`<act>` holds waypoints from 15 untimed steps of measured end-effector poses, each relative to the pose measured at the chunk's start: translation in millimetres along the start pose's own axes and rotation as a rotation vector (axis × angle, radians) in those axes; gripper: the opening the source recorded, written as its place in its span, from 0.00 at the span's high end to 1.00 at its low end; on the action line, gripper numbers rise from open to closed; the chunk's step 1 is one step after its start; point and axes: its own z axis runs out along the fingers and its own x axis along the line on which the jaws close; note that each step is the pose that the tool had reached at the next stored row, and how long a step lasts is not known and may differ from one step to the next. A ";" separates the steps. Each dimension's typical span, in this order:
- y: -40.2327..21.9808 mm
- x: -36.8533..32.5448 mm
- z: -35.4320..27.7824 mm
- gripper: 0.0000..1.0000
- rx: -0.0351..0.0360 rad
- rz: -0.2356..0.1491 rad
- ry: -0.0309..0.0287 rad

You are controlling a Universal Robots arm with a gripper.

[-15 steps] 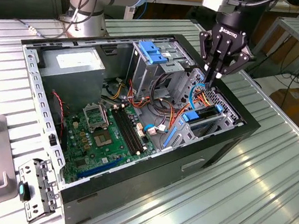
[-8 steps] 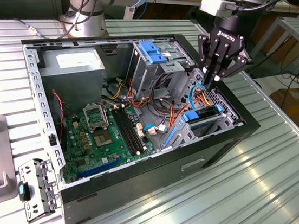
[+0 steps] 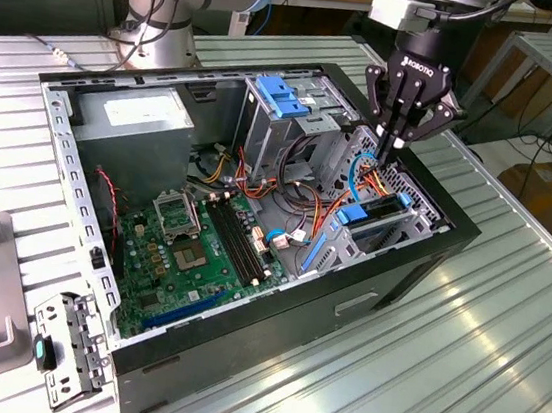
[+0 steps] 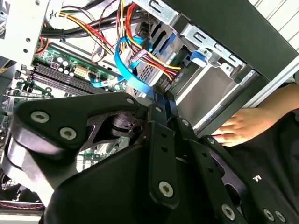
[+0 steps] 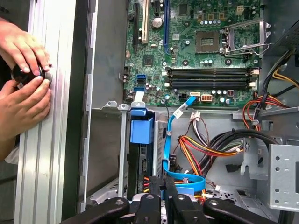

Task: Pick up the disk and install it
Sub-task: 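Insert the second disk wire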

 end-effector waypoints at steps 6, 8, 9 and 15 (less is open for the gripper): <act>5.0 14.0 6.8 0.84 0.0081 -0.004 -0.0171; 7.9 14.7 8.0 0.84 0.0139 -0.004 -0.0236; 9.2 15.0 8.6 0.84 0.0166 -0.004 -0.0265; 17.6 16.5 12.1 0.84 0.0399 -0.004 -0.0425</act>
